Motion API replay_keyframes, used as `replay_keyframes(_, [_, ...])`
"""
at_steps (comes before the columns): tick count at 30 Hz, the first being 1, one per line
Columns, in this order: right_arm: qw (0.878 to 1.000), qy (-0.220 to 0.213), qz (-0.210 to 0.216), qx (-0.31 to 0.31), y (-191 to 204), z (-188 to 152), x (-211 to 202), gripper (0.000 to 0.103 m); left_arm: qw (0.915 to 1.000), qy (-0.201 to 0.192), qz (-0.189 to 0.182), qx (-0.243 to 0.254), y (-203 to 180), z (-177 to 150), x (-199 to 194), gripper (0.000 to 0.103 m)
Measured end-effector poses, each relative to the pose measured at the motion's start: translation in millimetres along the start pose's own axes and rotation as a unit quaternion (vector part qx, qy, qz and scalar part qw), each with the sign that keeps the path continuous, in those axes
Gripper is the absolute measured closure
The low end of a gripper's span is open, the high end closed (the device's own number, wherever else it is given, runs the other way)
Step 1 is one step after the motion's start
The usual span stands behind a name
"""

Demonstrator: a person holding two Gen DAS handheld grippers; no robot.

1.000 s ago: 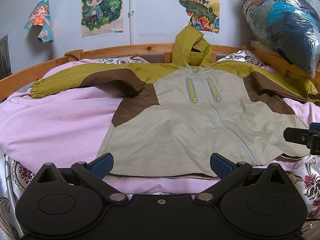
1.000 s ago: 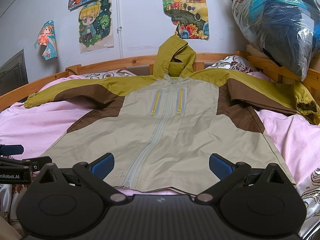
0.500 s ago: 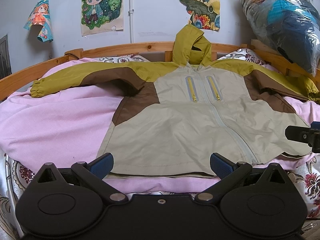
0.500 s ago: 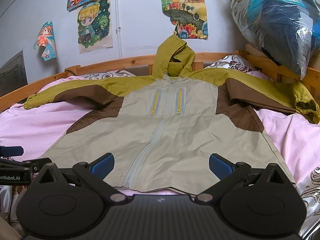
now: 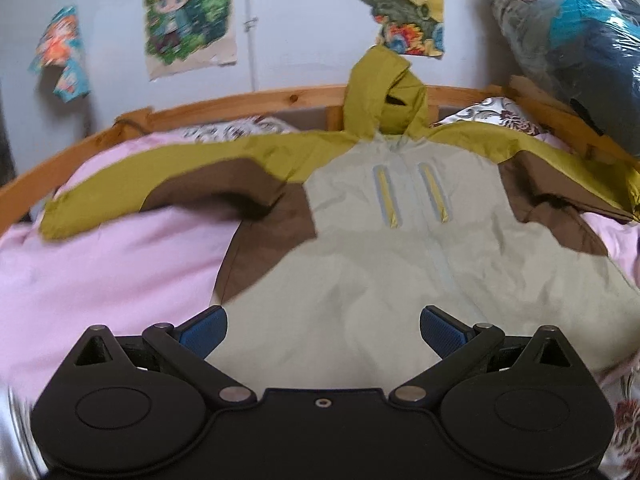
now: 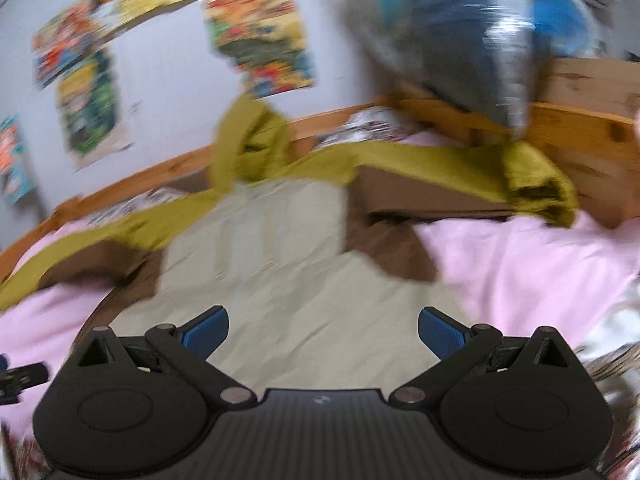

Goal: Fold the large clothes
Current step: 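Grasp the olive sleeve cuff with the right gripper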

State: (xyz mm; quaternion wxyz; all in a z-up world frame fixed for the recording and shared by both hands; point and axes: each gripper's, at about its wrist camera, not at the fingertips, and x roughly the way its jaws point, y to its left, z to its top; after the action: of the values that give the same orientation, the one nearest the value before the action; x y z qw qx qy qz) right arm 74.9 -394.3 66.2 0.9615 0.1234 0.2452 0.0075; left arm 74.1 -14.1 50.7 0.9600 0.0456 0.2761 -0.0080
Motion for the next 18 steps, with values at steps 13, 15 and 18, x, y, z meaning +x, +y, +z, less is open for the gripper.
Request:
replay_keyframes(13, [0.966, -0.043, -0.236, -0.091, -105.3, 60.8, 64.3, 0.0, 0.9967, 0.005, -0.053, 0.06, -51.2, 85.8, 59.5, 0.001])
replay_keyframes(15, [0.955, -0.05, -0.254, -0.142, -104.6, 61.7, 84.5, 0.0, 0.9962, 0.001, -0.065, 0.058, -60.1, 85.2, 73.7, 0.001])
replay_keyframes(18, [0.932, -0.048, -0.28, -0.227, -94.8, 59.4, 116.0, 0.003, 0.996, 0.002, -0.078, 0.043, -70.9, 81.1, 97.0, 0.001])
